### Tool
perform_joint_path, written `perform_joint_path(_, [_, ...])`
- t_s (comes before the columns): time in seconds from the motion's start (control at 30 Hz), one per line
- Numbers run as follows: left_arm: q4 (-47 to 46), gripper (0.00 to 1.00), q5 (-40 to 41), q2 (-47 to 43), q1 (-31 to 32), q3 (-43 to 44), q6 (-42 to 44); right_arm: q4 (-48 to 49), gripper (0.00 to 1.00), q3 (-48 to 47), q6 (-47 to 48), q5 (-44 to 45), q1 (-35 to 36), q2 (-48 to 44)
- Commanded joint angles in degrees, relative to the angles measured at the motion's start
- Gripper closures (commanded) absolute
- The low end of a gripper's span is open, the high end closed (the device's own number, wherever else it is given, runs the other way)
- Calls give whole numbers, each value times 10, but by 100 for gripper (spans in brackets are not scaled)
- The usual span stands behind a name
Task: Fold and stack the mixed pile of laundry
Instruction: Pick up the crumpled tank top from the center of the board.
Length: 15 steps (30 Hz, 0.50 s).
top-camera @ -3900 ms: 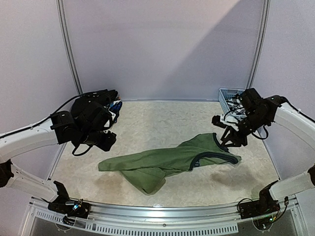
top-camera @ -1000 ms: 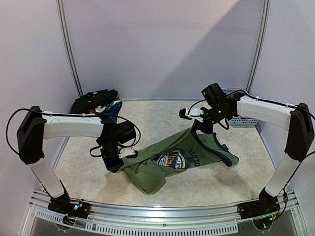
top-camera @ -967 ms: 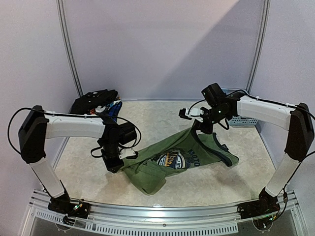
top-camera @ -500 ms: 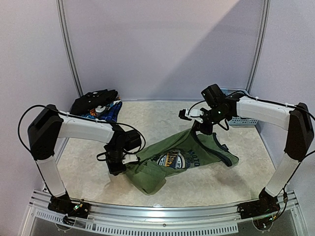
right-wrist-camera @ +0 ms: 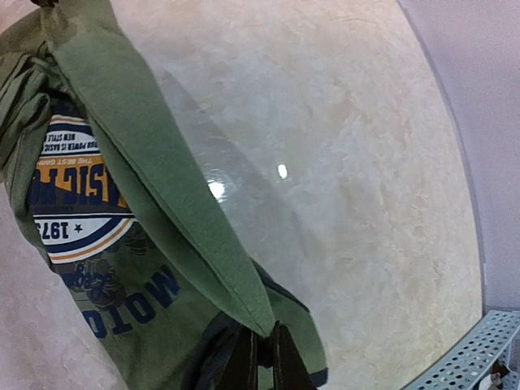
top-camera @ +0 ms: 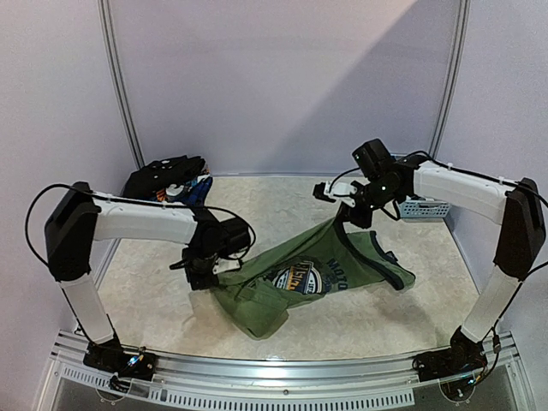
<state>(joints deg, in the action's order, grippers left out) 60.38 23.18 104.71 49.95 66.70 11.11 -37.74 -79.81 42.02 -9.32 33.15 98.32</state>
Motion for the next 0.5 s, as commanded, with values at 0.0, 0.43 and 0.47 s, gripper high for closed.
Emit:
perform_joint_path(0.0, [14,100,116,-83,-29,112,11,-44,100,-91,-11,14,-40,-4])
perform_joint_path(0.43, [73,100,253,-94,-61,454,85,-107,100,-237,17,89,-98,-57])
perform_joint_path(0.47, [74,100,253,-98,-60,469,86,-108,100,-246,16,90,-101,-61])
